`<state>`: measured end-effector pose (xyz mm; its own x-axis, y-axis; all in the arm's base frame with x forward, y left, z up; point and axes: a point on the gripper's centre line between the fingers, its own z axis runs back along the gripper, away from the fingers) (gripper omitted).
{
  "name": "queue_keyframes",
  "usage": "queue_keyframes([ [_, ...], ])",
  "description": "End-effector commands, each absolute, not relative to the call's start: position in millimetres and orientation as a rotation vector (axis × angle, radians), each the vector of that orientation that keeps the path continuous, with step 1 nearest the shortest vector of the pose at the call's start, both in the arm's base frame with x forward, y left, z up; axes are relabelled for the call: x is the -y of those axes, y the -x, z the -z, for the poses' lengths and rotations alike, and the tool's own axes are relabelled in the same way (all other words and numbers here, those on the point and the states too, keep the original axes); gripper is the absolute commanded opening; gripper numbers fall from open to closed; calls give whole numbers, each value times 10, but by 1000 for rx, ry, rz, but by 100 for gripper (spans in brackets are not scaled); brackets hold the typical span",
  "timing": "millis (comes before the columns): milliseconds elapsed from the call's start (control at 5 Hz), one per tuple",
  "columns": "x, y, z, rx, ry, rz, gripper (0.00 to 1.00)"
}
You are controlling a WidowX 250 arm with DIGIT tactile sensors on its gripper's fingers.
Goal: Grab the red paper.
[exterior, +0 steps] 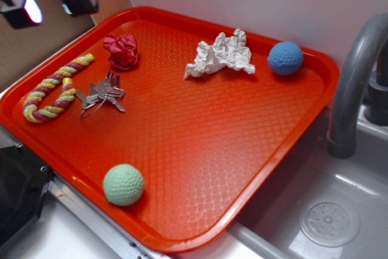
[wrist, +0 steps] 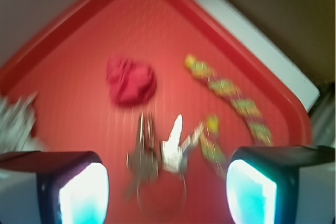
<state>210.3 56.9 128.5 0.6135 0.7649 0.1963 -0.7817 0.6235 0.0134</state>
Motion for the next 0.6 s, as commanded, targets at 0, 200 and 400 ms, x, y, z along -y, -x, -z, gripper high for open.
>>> queue_keyframes([
  [0, -919, -2502, -990, 313, -143, -987, 100],
  [200, -921, -2623, -772, 304, -168, -949, 100],
  [400, -828, -2638, -515, 283, -193, -875, 100],
])
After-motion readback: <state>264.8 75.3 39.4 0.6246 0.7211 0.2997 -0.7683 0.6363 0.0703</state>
